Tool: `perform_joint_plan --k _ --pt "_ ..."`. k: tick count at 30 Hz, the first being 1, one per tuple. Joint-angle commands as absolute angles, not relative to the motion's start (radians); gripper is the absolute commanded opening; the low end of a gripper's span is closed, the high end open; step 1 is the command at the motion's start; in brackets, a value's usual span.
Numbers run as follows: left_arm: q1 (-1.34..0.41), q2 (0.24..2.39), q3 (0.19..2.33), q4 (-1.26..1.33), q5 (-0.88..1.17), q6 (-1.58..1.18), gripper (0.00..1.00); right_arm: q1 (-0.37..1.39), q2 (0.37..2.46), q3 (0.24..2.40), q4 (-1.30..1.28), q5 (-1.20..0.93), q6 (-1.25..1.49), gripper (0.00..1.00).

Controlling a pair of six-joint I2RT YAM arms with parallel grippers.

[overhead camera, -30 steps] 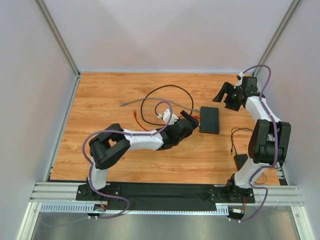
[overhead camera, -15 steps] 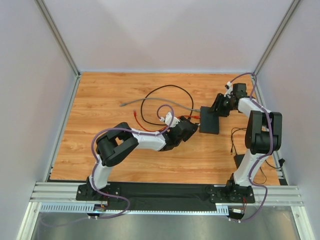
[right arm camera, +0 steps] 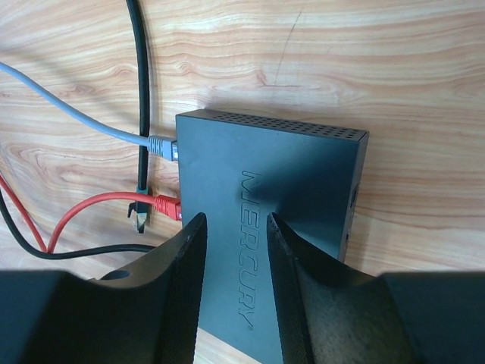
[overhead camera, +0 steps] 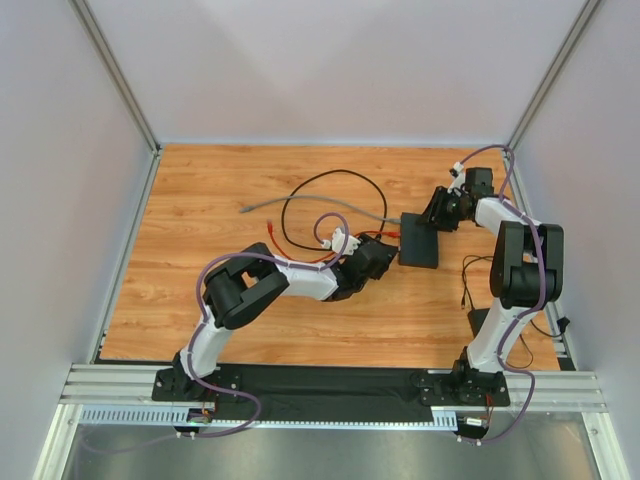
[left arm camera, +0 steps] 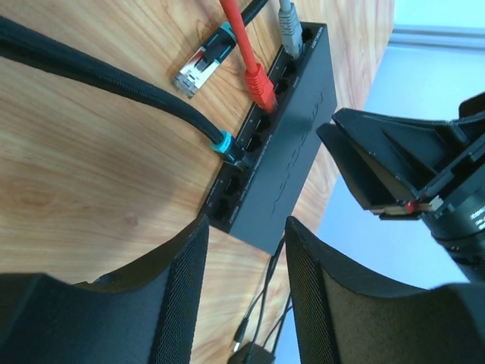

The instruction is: Pull the plug from the switch port

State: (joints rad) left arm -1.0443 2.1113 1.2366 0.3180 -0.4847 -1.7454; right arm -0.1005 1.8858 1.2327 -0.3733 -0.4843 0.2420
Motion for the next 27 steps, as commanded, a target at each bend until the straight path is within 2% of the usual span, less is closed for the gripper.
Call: perform_joint_plan --k 1,7,27 --pt "-1.039 2.134 1.288 0.359 -0.505 -1.816 0.52 -0.103 1.891 1.227 -0.327 -0.48 0.226 0.39" --pt "-1.023 2.18 1.299 0.396 -0.485 -1.881 0.49 -0.12 1.887 1.201 -0.278 -0.48 0.25 0.35" --pt "-1.009 2.263 1.336 0.446 -0.474 -1.971 0.46 -0.143 1.905 1.181 -0.213 -0.529 0.299 0.33"
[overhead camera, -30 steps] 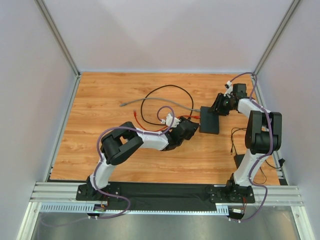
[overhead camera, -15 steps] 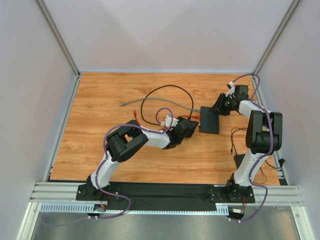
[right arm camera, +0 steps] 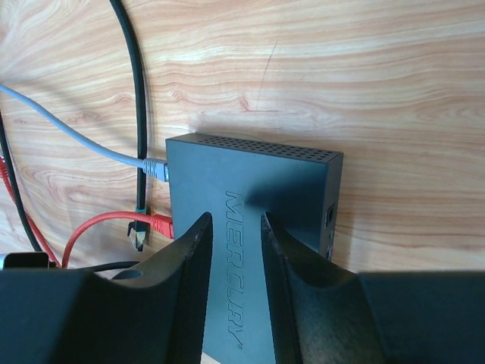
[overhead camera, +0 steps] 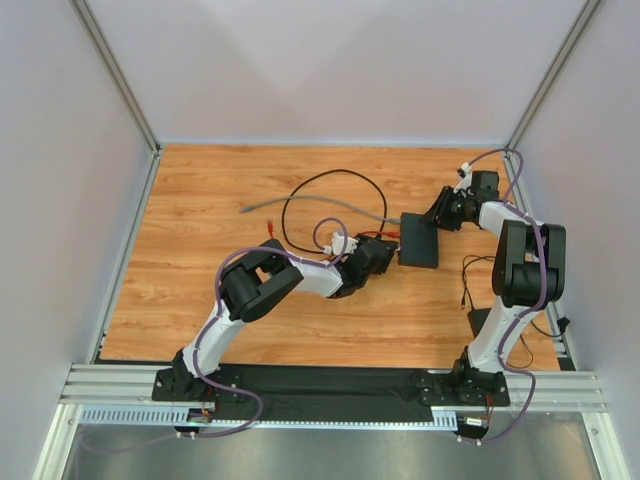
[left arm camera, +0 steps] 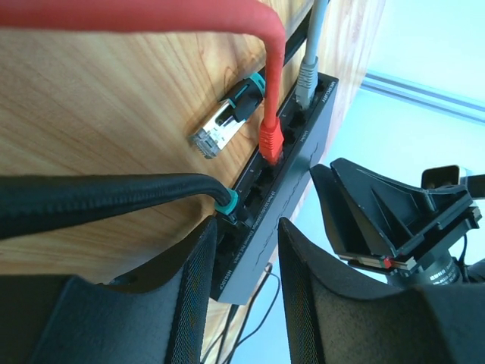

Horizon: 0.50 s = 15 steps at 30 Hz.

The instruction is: Pull the plug from the switch port

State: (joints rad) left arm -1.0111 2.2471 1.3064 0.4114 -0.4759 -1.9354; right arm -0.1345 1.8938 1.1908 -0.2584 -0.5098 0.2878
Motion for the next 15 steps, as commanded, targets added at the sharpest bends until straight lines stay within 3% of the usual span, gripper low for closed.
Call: perform_joint_plan --k 1,8,10,15 --pt "-1.009 2.266 1.338 0.446 -0.474 -1.974 0.46 -0.144 1.905 1.181 -0.21 -0.532 0.299 0.33" --pt "-1.005 2.293 1.339 0.468 -0.428 -2.013 0.43 -0.147 1.911 1.181 -0.204 -0.549 0.304 0.31" --pt "-1.005 2.283 1.342 0.43 -0.42 -2.016 0.52 -0.147 1.91 1.18 -0.206 -0.548 0.304 0.31" --pt "-1.003 2.286 1.355 0.408 -0.414 -2.022 0.54 -0.149 1.911 1.178 -0.195 -0.542 0.308 0.3"
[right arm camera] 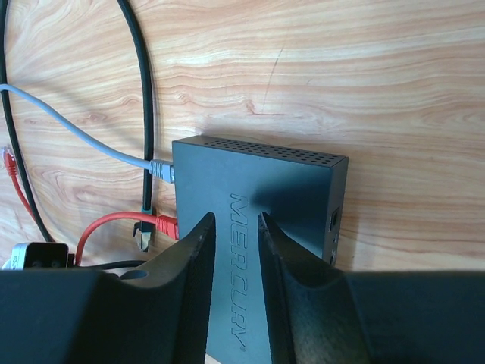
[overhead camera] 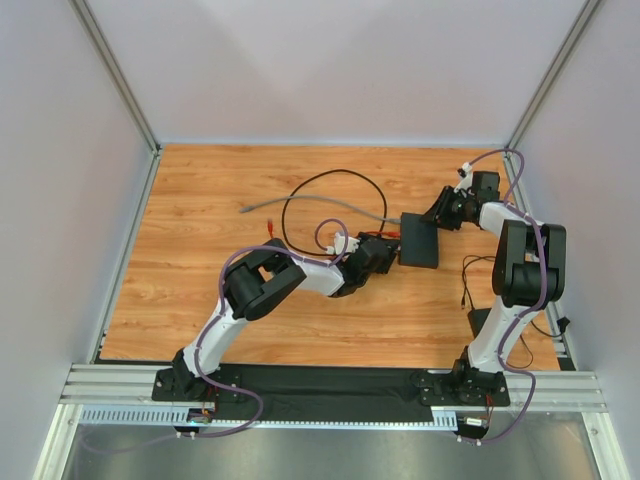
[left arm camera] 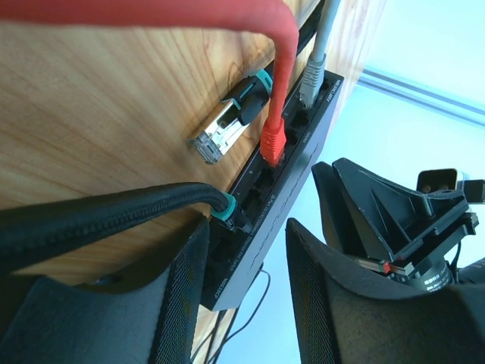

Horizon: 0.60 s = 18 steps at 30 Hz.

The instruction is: Pull the plug from the switch port

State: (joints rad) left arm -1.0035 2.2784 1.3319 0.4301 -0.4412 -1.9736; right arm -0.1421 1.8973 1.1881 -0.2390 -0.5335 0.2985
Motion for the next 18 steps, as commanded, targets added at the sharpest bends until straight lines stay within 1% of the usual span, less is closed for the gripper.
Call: perform_joint_plan --k 1,3,7,9,13,18 --pt "-1.003 2.293 1.358 0.411 -0.41 -2.028 0.53 -0.149 1.911 1.177 -0.192 -0.543 0.311 0.3" --pt "-1.002 2.304 1.358 0.422 -0.396 -2.048 0.52 -0.149 1.913 1.175 -0.186 -0.541 0.316 0.3" --pt "-0.997 2.316 1.367 0.426 -0.384 -2.052 0.46 -0.149 1.908 1.172 -0.184 -0.542 0.313 0.29" --pt "-0.996 2.321 1.37 0.431 -0.377 -2.054 0.45 -0.149 1.908 1.173 -0.184 -0.545 0.313 0.29" --pt "-0.994 2.339 1.371 0.462 -0.367 -2.056 0.37 -0.149 1.916 1.18 -0.193 -0.548 0.31 0.27" --pt "-0.994 2.341 1.367 0.48 -0.367 -2.049 0.34 -0.15 1.919 1.181 -0.19 -0.558 0.31 0.26"
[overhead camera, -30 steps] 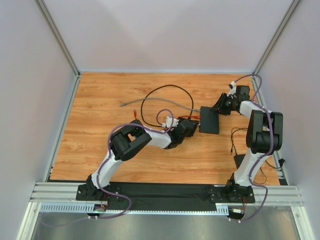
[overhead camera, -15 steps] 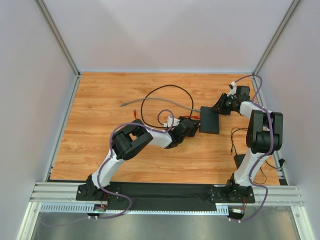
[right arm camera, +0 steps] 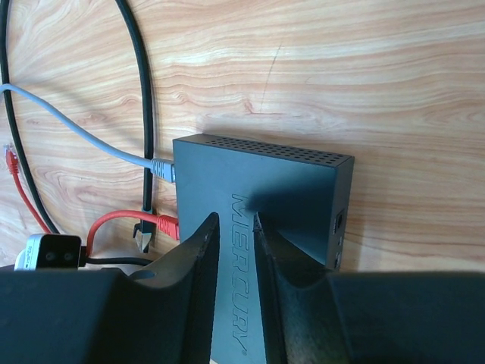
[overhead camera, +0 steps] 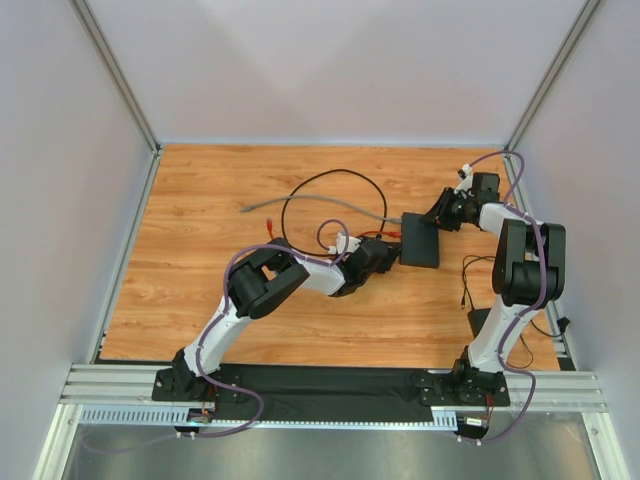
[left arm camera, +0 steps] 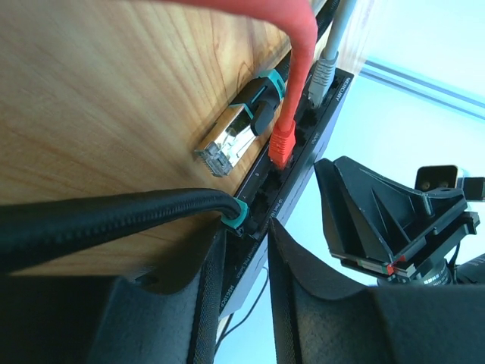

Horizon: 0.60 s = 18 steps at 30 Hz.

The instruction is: Pull the plug from the switch port

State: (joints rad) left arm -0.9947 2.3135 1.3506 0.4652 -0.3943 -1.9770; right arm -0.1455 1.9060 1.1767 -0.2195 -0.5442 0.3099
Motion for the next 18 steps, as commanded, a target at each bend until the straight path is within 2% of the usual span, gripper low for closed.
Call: perform_joint_plan --k 1,8,18 --pt "-0.994 2.341 1.367 0.48 -0.367 -2.049 0.34 -0.15 1.921 1.181 -0.19 -0.56 0.311 0.26" --pt "-0.994 2.329 1.351 0.479 -0.373 -2.043 0.44 -0.15 1.927 1.183 -0.19 -0.568 0.316 0.25" --pt "-0.992 2.336 1.327 0.518 -0.377 -2.069 0.4 -0.15 1.93 1.186 -0.195 -0.572 0.316 0.24"
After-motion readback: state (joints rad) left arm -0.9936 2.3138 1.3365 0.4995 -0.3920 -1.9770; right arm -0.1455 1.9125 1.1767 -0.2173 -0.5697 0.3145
